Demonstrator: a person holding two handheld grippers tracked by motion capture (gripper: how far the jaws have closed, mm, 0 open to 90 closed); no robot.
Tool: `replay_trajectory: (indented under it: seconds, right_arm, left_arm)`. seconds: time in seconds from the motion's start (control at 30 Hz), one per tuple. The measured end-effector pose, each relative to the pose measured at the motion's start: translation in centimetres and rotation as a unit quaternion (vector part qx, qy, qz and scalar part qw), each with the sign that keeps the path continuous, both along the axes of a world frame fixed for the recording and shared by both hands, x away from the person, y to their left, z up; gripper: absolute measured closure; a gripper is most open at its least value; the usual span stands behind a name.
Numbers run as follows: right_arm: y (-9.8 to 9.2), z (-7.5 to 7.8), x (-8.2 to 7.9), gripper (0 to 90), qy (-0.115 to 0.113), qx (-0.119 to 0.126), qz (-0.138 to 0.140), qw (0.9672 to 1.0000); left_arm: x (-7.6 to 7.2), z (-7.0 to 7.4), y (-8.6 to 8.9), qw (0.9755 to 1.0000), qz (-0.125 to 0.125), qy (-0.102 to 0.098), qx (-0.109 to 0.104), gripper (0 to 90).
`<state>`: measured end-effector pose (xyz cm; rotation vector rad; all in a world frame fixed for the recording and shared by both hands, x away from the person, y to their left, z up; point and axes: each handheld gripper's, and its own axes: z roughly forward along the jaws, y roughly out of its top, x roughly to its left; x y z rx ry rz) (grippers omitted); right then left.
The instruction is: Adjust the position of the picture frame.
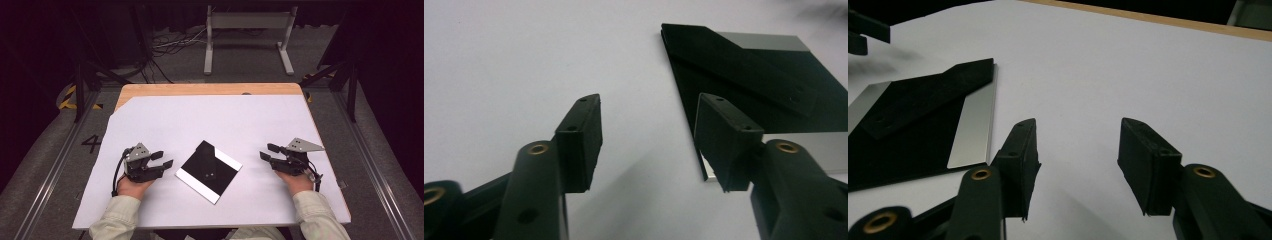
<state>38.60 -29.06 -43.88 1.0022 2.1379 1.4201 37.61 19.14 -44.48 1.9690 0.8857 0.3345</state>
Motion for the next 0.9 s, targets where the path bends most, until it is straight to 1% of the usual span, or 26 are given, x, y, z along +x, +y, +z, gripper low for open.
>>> replay_trajectory:
  seconds: [0.03,0.1,0.13,0.2,0.27,0.3,0.33,0.37,0.4,0.43,0.47,0.5,0.53,0.6,0.63,0.7,0.77,0.83,0.87,0.9]
  right_arm:
    - [-0.1,0.0,0.0,49.1,0.0,0.003,-0.001,1.0]
    - [-0.1,0.0,0.0,49.1,0.003,0.007,-0.002,1.0]
    - [-0.1,0.0,0.0,49.1,0.003,0.009,-0.002,1.0]
    - [-0.1,0.0,0.0,49.1,0.005,0.008,-0.001,1.0]
    - [-0.1,0.0,0.0,49.0,0.004,0.007,0.0,1.0]
    - [-0.1,0.0,0.0,49.0,0.004,0.007,0.0,1.0]
    - [-0.1,0.0,0.0,49.0,0.005,0.007,0.0,1.0]
    - [-0.1,0.0,0.0,49.0,0.005,0.007,0.0,1.0]
    - [-0.1,0.0,0.1,49.0,0.005,0.007,0.0,1.0]
    - [-0.1,0.0,0.1,48.9,0.007,0.006,0.0,1.0]
    - [-0.1,-0.1,0.1,49.0,0.008,0.006,0.0,1.0]
    - [0.0,-0.1,0.1,48.9,0.009,0.005,0.0,1.0]
    - [0.0,-0.1,0.1,48.9,0.009,0.005,0.0,0.9999]
    - [0.0,-0.1,0.1,48.9,0.01,0.005,0.001,0.9999]
    - [0.0,-0.1,0.1,48.9,0.01,0.006,0.003,0.9999]
    - [0.1,-0.1,0.1,49.0,0.013,0.011,0.005,0.9999]
    - [0.1,-0.1,0.1,49.2,0.014,0.009,0.006,0.9998]
    - [0.1,-0.1,0.1,49.2,0.015,0.009,0.007,0.9998]
    - [0.1,-0.1,0.1,49.3,0.015,0.009,0.008,0.9998]
    - [0.1,-0.1,0.1,49.3,0.015,0.009,0.008,0.9998]
  left_arm:
    - [0.0,0.2,-0.1,1.0,-0.003,0.008,0.002,53.5]
    - [0.0,0.3,-0.1,1.0,-0.003,0.009,0.0,60.1]
    - [-0.1,0.5,-0.2,0.9999,-0.007,0.015,-0.003,60.1]
    - [-0.1,0.8,-0.3,0.9996,-0.01,0.025,-0.007,78.8]
    - [0.0,1.0,-0.4,0.9994,-0.009,0.032,-0.01,89.9]
    - [0.0,1.2,-0.5,0.9992,-0.008,0.037,-0.01,90.0]
    - [0.0,1.3,-0.5,0.9993,-0.01,0.036,-0.004,90.0]
    - [0.0,1.3,-0.5,0.9993,-0.01,0.036,-0.004,90.0]
    - [0.0,1.4,-0.7,0.9993,-0.01,0.035,0.003,90.0]
    - [-0.1,1.4,-0.8,0.9992,-0.01,0.039,0.006,90.0]
    - [0.0,1.4,-0.9,0.999,-0.013,0.04,0.015,90.0]
    - [0.0,1.4,-1.0,0.9987,-0.012,0.043,0.022,90.0]
    - [0.1,1.3,-1.0,0.9981,-0.011,0.053,0.027,90.0]
    - [0.4,1.1,-1.4,0.995,-0.016,0.086,0.049,90.0]
    - [0.4,1.1,-1.4,0.995,-0.016,0.086,0.049,90.0]
    - [0.3,1.3,-1.9,0.9932,-0.018,0.087,0.074,90.0]
    - [0.2,1.4,-2.1,0.9931,-0.018,0.088,0.075,90.0]
    - [0.2,1.3,-2.4,0.9924,-0.02,0.092,0.079,90.0]
    - [0.3,1.2,-2.6,0.9916,-0.021,0.098,0.082,90.0]
    - [0.3,1.1,-2.7,0.9913,-0.02,0.101,0.083,90.0]
